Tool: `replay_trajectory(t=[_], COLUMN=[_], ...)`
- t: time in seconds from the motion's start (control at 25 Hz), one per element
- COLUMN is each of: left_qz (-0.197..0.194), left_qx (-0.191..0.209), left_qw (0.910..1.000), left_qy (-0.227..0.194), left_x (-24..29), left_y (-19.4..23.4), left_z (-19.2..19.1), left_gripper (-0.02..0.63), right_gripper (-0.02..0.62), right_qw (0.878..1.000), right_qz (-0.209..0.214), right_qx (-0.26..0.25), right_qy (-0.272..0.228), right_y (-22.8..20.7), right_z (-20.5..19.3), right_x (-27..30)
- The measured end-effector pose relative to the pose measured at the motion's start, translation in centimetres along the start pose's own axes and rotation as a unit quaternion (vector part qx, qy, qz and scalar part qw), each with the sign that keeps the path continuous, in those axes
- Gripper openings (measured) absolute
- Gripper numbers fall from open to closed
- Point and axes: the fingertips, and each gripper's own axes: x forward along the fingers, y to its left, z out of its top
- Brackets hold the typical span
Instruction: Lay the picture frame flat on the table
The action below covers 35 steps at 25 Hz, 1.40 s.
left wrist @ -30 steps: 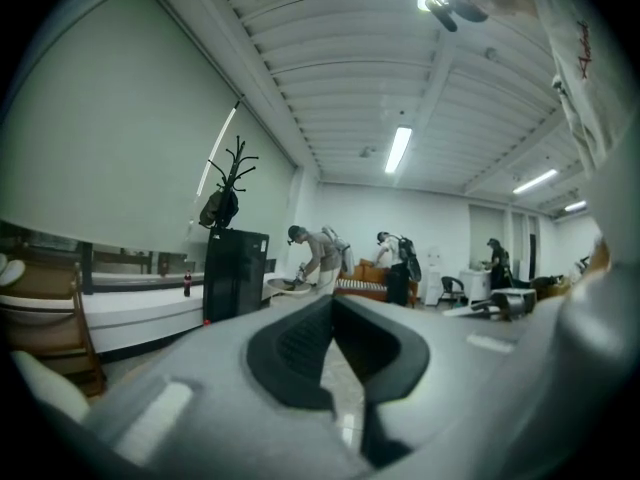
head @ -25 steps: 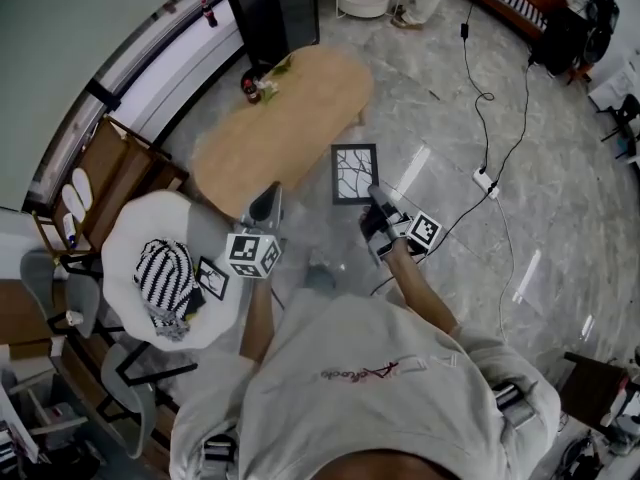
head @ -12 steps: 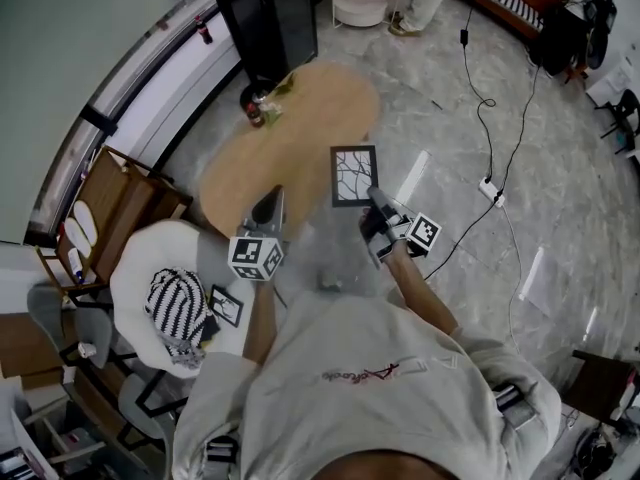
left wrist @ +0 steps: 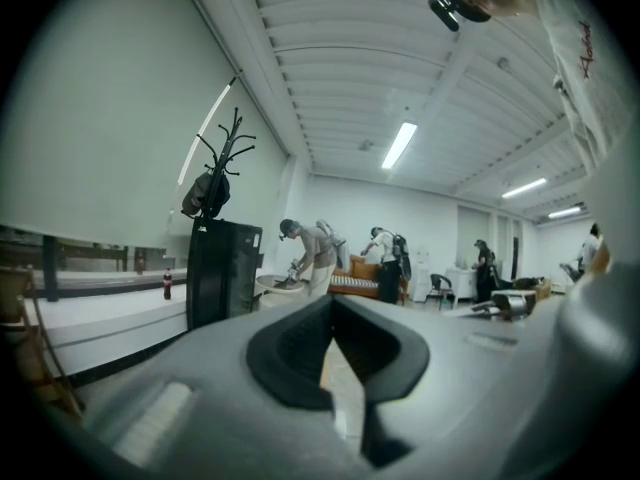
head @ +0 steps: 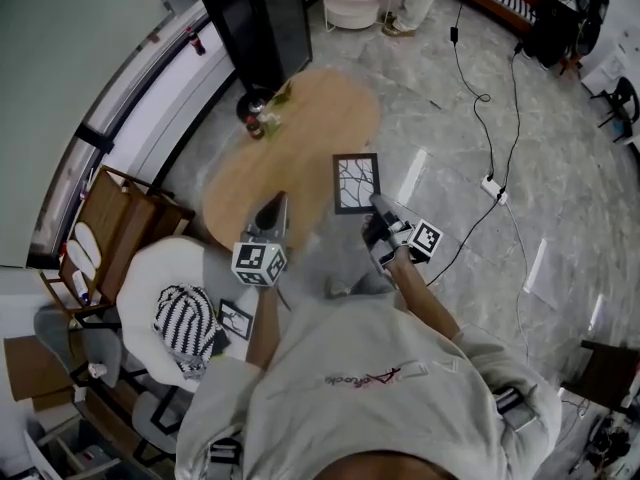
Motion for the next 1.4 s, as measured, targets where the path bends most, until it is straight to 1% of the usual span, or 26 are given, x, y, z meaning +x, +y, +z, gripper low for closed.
replay_trajectory(t=[0.16,0.36,0.52,0.72,0.96,1.08,1.4], left_qz=[-0.008,-0.006,-0.005,-0.006,-0.014,-0.013,-0.001], left_qx=[-0.002,-0.005,0.0,0.004,0.012,0.01,0.009], left_qw=[0.9999,0.9999,1.0,0.9999,0.9998,0.9998,0.9998], left_qy=[0.006,0.007,0.006,0.008,0.008,0.014,0.016], left_x=[0.1,0.0,0.6,1.3,5.1,7.3,13.3], left_y=[-0.1,0.0,0.2,0.7,1.0,1.6,4.9], left_z=[-0.5,-0.8,-0.8,-1.0,-0.2,-0.2,0.8], left_gripper=[0.0,0.0,0.0,0.0,0.0,0.0,0.0], right_gripper=[0.072,0.072,0.072,0.072,0.072,0.072,0.072], right_qw=[1.0,1.0,1.0,1.0,1.0,1.0,1.0], right_qz=[0.001,0.006,0.005,0.015,0.015,0.012,0.005], right_qx=[0.003,0.006,0.005,0.007,0.011,0.015,0.015], right_qy=[-0.008,-0.006,-0.007,-0.007,-0.016,-0.016,-0.007], right_y=[-0.2,-0.2,-0.8,-0.9,-1.4,-1.7,-2.7], right_z=[0.1,-0.2,0.4,0.8,3.3,4.8,9.4], right_x=[-0.2,-0.3,0.2,1.1,2.8,4.1,9.5])
